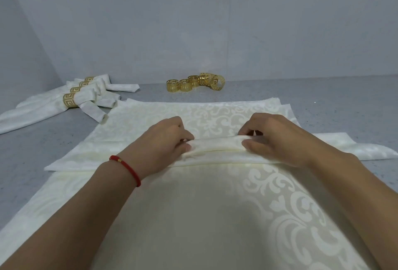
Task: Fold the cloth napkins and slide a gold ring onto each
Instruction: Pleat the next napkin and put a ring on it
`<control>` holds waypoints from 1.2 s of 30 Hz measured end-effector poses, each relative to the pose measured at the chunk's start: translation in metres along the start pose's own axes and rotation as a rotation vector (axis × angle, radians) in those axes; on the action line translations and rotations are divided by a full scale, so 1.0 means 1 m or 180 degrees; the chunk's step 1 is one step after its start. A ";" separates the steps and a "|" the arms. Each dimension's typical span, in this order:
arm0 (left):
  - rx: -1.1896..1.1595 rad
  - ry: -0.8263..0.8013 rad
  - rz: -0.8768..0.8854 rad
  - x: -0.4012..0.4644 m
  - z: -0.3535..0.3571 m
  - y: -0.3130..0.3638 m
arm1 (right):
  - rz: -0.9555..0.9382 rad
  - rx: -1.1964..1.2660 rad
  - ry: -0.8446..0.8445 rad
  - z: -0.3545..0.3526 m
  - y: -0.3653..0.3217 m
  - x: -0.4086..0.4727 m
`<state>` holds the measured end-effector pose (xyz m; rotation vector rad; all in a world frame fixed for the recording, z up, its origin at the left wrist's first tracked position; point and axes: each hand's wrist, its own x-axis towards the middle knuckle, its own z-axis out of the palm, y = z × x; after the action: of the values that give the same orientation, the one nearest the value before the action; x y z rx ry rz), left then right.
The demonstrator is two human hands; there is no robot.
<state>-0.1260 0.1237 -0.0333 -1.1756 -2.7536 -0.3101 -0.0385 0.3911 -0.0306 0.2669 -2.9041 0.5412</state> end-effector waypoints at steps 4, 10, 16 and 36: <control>0.0122 0.0131 0.0136 -0.005 -0.010 0.009 | -0.0075 -0.0069 -0.0048 -0.008 -0.011 -0.003; 0.0337 -0.0315 0.0186 -0.017 -0.014 0.023 | -0.0141 -0.0356 -0.0652 -0.019 -0.015 -0.016; -0.0010 -0.0430 -0.0118 -0.025 -0.025 0.027 | -0.0079 -0.0298 -0.0313 -0.015 -0.026 -0.014; 0.0276 -0.0884 -0.0813 -0.005 -0.036 0.031 | 0.0205 0.0724 -0.0458 0.042 -0.052 0.036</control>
<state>-0.0984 0.1324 0.0047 -0.9068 -3.1280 -0.0524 -0.0683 0.3228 -0.0440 0.2526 -2.9974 0.9011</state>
